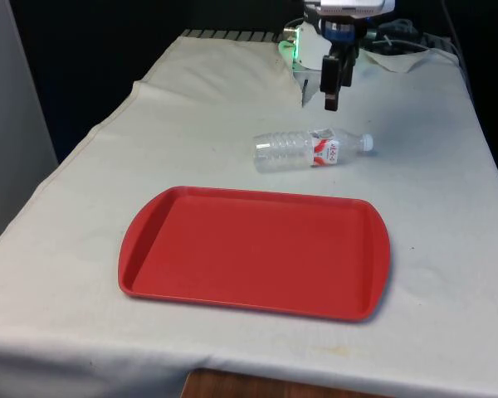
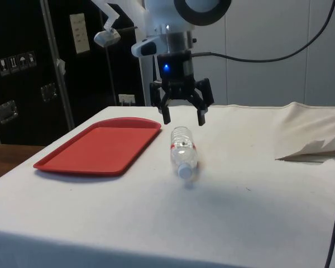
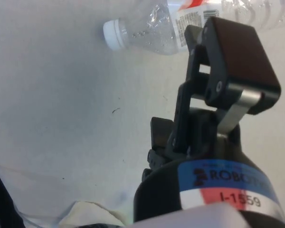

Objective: Place the bottle upright on the tray.

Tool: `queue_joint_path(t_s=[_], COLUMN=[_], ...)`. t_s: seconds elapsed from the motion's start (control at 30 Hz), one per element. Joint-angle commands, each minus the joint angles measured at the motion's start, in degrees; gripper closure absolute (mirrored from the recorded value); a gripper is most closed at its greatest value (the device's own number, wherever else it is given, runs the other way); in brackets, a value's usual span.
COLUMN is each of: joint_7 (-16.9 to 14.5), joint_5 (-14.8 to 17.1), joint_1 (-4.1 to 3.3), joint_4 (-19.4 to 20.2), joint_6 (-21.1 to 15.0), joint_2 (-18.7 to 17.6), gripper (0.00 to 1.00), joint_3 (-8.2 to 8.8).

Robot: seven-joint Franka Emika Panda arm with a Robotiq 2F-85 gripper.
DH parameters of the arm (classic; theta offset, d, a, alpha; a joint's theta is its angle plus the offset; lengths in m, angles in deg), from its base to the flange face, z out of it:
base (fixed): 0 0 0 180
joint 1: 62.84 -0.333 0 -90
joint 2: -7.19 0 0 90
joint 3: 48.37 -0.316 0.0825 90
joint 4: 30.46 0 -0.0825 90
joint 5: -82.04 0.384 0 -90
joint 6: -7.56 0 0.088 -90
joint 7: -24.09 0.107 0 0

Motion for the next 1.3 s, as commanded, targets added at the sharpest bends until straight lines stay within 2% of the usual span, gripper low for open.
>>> queue_joint_path(t_s=[0.0, 0.17, 0.2, 0.23, 0.47, 0.5, 0.53, 0.77, 0.8, 0.83, 1.1, 1.13, 1.17, 1.27], joint_7=[-0.3, -3.0, -3.2, -3.4, -6.5, -6.7, -6.9, -10.0, -10.5, -10.4, -12.9, -13.1, -13.1, -13.9], joint_5=[-1.0, -1.2, -0.2, -1.2, -1.8, -1.0, -1.9, -2.3, -1.3, -2.4, -4.3, -3.2, -4.5, -5.0], joint_1=[0.0, -0.06, 0.0, -0.06, -0.06, 0.0, -0.06, -0.06, 0.0, -0.06, -0.06, 0.0, -0.06, -0.06], joint_4=[0.1, 0.1, 0.0, 0.1, 0.0, 0.0, 0.0, 0.0, 0.0, 0.0, -0.1, -0.1, -0.1, -0.1], joint_6=[-0.5, -0.5, 0.0, -0.5, -0.4, 0.0, -0.4, -0.3, 0.0, -0.3, 0.2, 0.3, 0.2, 0.3], joint_2=[-0.2, -0.3, -0.2, -0.3, -0.7, -0.6, -0.7, -1.0, -0.9, -1.0, -1.0, -1.0, -1.0, -1.0], gripper=[0.0, 0.0, 0.0, 0.0, 0.0, 0.0, 0.0, 0.0, 0.0, 0.0, 0.0, 0.0, 0.0, 0.0], joint_3=[0.0, 0.0, 0.0, 0.06, 0.0, 0.0, 0.0, 0.06, 0.0, 0.06, 0.06, 0.0, 0.06, 0.06])
